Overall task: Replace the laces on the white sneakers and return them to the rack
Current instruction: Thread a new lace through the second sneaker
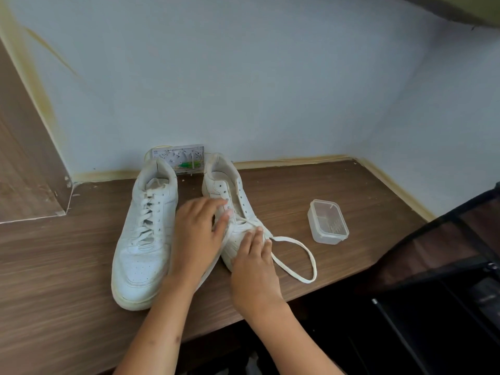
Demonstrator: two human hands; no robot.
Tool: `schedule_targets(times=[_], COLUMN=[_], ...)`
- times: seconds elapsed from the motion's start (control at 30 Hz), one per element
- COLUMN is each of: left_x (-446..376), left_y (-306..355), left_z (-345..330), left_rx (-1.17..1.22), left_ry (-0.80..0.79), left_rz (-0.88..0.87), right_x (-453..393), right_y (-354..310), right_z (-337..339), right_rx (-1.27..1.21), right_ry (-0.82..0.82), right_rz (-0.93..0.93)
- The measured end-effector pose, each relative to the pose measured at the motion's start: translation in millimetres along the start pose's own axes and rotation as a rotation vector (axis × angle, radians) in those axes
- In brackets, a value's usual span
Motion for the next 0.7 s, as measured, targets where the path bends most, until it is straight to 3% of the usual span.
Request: schedule_targets(times=[0.17,0.3,0.37,0.43,0.57,0.63,0.7], left_x=[2.9,0.5,0.5,-1.5,-2.0,1.6,2.5], left_y=[-3.3,-9.0,-11.9,-11.7,-7.3,-6.9,-6.2], left_z=[-7.4,18.7,28.0,28.1,1.3,-9.5,-10.5], left_rx=[0.071,0.126,0.097,0.046,0.059,0.081,0.089], left_ry=[0.002,0.356,0.429,0.371,0.058,-0.046,-0.039], left_rz=[0.111,0.293,0.306,0.227,-0.05,-0.027,0.046], right_x=[-5.2,-3.7,-4.3,-6.4,-6.1,-4.2,-3.2], right_y=[1.3,1.5,1.7,2.1,-1.9,-3.1,-3.6], right_z=[7.5,14.9,15.5,13.5,7.3,7.2,8.5], right_rx=[-0.018,-0.049,-0.038,-0.024,0.045,0.041,0.044], right_ry=[0.008,-0.034,-0.041,-0.044,-0.054,-0.048,-0.041], right_rz=[-0.003,0.009,0.013,0.004,-0.014,-0.031,-0.028])
Point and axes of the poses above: each hand's wrist, its own x-axis away from the middle knuckle, its own z-axis out of the back of the hand, y = z × x, the point moved 3 cm from there along -x, towards the middle knuckle, and after that the axes turned 4 degrees about -z, right-handed, at the moved point
